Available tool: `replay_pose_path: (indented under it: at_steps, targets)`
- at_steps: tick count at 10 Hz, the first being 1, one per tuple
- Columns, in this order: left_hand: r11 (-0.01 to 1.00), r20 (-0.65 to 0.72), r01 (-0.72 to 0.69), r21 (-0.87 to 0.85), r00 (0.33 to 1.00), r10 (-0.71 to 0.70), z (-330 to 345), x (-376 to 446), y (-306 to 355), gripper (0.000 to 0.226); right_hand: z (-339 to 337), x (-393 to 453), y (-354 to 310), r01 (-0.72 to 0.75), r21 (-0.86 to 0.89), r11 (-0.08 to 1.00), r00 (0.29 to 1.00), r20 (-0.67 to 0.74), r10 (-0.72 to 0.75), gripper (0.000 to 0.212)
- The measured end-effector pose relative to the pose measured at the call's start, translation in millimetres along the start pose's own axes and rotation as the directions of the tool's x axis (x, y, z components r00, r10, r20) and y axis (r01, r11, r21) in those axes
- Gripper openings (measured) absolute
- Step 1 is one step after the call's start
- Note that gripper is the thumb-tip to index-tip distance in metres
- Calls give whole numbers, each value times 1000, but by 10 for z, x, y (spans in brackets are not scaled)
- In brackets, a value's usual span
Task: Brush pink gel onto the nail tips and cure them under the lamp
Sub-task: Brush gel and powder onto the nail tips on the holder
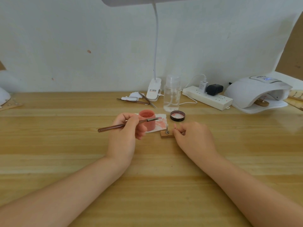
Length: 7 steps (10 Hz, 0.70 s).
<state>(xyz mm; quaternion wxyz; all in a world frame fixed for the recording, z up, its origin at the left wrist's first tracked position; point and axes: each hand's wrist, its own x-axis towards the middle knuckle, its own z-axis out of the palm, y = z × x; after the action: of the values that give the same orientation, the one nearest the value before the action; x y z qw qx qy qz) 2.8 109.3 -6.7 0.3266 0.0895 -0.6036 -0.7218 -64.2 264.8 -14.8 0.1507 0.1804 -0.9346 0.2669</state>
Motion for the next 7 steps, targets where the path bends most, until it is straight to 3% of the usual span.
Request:
replay_pose_path:
  at_steps: [2, 3, 5, 7]
  targets:
    - [1000, -13, 17, -10, 1000, -17, -6, 2, 2, 22, -70, -36, -56, 71, -215, 974, 997, 55, -61, 43]
    - [1000, -22, 21, -8, 1000, -21, -2, 12, 2, 22, -77, -87, -107, 128, -237, 963, 992, 55, -118, 35]
    - [1000, -18, 20, -4, 1000, -20, -2, 1, -3, 22, 12, -50, -121, 152, -317, 936, 981, 163, -104, 43]
    - [1000, -21, 25, -9, 999, -25, -4, 4, -5, 22, 25, -49, -48, 176, -334, 926, 977, 176, -122, 41]
